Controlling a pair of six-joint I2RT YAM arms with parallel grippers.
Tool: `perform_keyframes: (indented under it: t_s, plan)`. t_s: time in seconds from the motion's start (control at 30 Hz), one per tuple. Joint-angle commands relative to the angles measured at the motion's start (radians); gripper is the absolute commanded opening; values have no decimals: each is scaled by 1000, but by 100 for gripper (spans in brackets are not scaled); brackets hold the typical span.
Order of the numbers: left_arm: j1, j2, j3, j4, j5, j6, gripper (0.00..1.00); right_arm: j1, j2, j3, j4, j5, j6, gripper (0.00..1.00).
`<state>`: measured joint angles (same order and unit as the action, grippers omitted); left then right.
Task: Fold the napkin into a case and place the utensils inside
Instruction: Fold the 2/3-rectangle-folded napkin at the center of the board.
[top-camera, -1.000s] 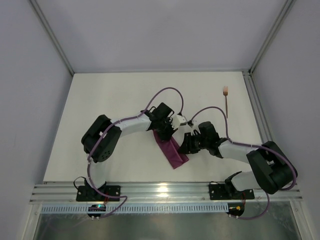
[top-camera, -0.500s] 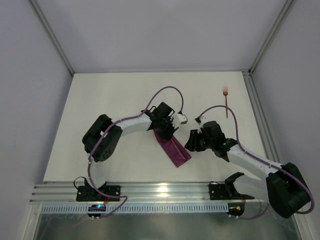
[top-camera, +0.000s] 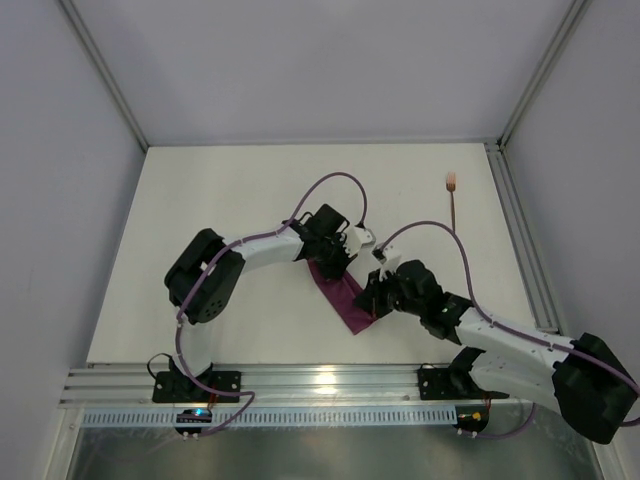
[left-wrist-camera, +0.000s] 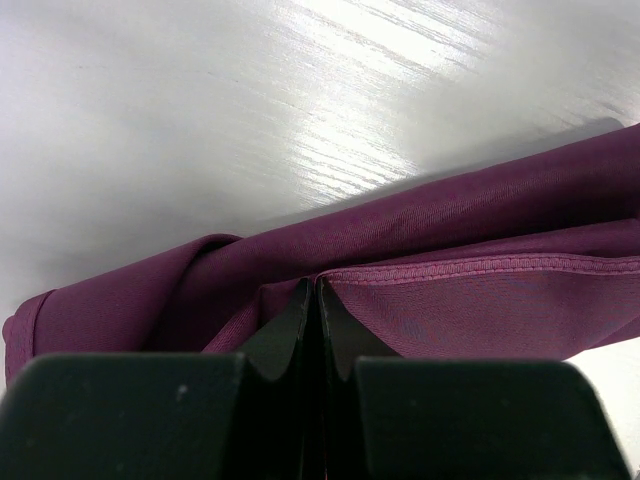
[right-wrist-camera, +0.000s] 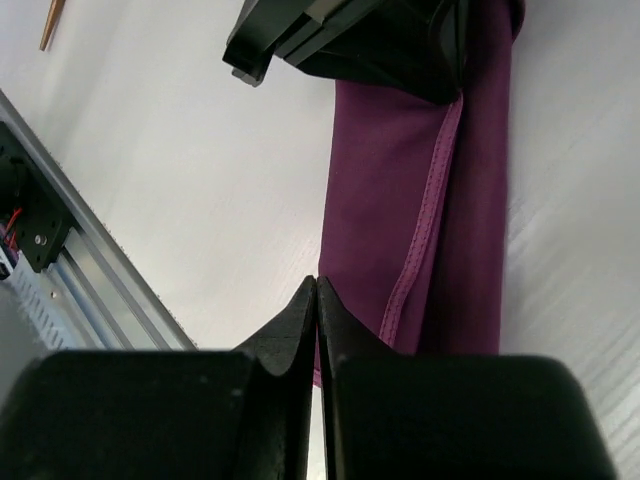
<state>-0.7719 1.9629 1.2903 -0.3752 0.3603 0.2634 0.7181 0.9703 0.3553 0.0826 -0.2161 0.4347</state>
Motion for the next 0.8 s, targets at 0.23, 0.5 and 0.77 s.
perform_keyframes:
  t_s: [0.23, 0.5, 0.77]
  plan:
    - [5, 37, -5, -30, -38, -10, 6, 3, 304, -53, 243, 70, 111, 4]
    - [29, -47, 4, -88, 20, -15, 17, -28, 403, -99, 229, 64, 220, 4]
    - [71, -206, 56, -221, 100, 20, 45, -65, 432, -56, 141, 1, 141, 4]
